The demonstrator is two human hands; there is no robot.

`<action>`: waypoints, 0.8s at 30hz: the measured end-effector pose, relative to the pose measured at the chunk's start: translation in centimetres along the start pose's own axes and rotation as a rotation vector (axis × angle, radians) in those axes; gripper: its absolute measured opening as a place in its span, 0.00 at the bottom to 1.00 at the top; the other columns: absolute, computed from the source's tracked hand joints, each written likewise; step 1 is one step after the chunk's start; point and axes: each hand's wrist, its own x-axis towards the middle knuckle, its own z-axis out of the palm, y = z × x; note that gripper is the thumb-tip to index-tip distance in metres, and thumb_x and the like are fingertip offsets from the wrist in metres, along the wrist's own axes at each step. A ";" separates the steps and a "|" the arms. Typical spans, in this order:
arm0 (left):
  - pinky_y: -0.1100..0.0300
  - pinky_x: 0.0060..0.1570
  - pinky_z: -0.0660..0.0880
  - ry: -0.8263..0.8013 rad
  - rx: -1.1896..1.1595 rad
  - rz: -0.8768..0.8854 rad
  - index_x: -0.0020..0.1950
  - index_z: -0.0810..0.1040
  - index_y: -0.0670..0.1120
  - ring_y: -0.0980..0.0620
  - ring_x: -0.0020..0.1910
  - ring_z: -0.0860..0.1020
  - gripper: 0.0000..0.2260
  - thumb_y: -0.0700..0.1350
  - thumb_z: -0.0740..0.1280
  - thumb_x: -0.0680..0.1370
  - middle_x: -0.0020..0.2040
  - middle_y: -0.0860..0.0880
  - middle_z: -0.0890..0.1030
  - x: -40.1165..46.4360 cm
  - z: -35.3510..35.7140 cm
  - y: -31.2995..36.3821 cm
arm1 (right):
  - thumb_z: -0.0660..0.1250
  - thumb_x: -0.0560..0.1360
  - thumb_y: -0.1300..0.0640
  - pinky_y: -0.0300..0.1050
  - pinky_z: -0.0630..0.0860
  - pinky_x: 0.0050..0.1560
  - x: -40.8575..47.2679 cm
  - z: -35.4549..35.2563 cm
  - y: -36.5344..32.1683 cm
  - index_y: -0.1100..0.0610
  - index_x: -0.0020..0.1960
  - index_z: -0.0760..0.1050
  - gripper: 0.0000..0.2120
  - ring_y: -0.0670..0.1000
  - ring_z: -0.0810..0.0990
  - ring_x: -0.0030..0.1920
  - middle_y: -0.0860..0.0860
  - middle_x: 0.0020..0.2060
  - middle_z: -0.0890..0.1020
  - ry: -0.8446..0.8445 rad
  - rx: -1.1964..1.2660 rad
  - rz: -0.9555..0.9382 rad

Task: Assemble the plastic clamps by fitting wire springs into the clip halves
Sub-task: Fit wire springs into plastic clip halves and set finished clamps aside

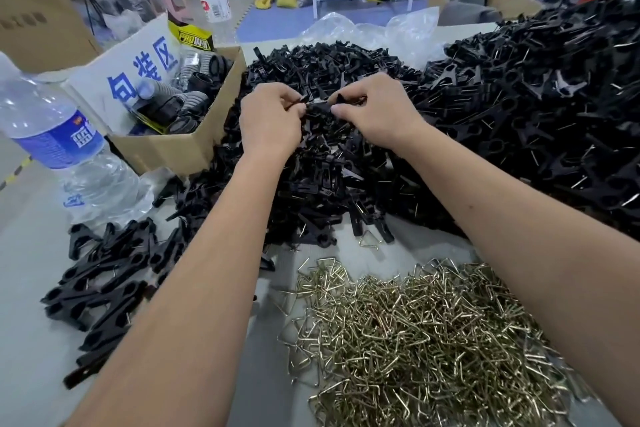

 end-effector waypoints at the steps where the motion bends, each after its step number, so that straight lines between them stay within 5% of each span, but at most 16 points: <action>1: 0.58 0.50 0.75 0.029 -0.034 0.007 0.54 0.86 0.48 0.53 0.46 0.80 0.05 0.45 0.73 0.80 0.45 0.53 0.81 -0.4 -0.1 0.3 | 0.72 0.80 0.56 0.36 0.70 0.38 -0.3 0.0 -0.1 0.54 0.53 0.88 0.06 0.43 0.73 0.33 0.49 0.38 0.85 -0.024 0.002 -0.002; 4: 0.52 0.51 0.81 0.087 -0.194 -0.018 0.56 0.84 0.47 0.53 0.40 0.84 0.06 0.45 0.71 0.81 0.44 0.50 0.84 -1.6 0.0 0.6 | 0.71 0.81 0.56 0.32 0.70 0.37 -1.6 -0.4 -0.5 0.56 0.58 0.86 0.09 0.44 0.75 0.33 0.49 0.36 0.84 -0.015 -0.023 -0.007; 7: 0.51 0.50 0.83 -0.006 -0.412 -0.105 0.61 0.82 0.46 0.61 0.32 0.81 0.09 0.42 0.70 0.82 0.42 0.50 0.84 -3.6 0.3 0.8 | 0.71 0.81 0.57 0.46 0.79 0.42 -4.3 -0.7 -0.9 0.61 0.58 0.85 0.10 0.54 0.83 0.37 0.55 0.39 0.87 0.039 0.128 -0.012; 11: 0.44 0.54 0.83 -0.111 -0.583 -0.118 0.46 0.84 0.50 0.51 0.40 0.84 0.08 0.37 0.75 0.77 0.39 0.48 0.82 -7.4 0.5 0.7 | 0.67 0.83 0.61 0.43 0.80 0.33 -9.3 -0.8 -0.8 0.60 0.61 0.80 0.08 0.52 0.87 0.41 0.53 0.43 0.89 0.024 0.639 0.122; 15: 0.56 0.40 0.83 -0.192 -0.660 -0.075 0.46 0.84 0.47 0.48 0.38 0.87 0.08 0.40 0.81 0.72 0.37 0.48 0.86 -10.3 0.5 0.5 | 0.71 0.79 0.64 0.46 0.84 0.38 -13.4 -1.3 0.0 0.57 0.54 0.83 0.06 0.55 0.88 0.44 0.59 0.47 0.85 0.019 0.993 0.301; 19: 0.65 0.36 0.75 -0.291 -0.634 -0.043 0.55 0.85 0.51 0.55 0.33 0.84 0.13 0.48 0.81 0.72 0.38 0.49 0.87 -11.6 0.7 0.1 | 0.77 0.71 0.59 0.57 0.84 0.38 -15.9 -1.6 0.9 0.54 0.48 0.85 0.06 0.61 0.88 0.46 0.60 0.48 0.86 -0.033 1.023 0.330; 24: 0.61 0.38 0.78 -0.342 -0.726 0.007 0.58 0.87 0.49 0.56 0.30 0.78 0.13 0.44 0.80 0.73 0.38 0.50 0.87 -12.4 1.2 0.0 | 0.78 0.68 0.58 0.42 0.82 0.37 -16.6 -1.7 1.3 0.53 0.44 0.87 0.06 0.53 0.85 0.39 0.56 0.40 0.87 0.021 0.950 0.226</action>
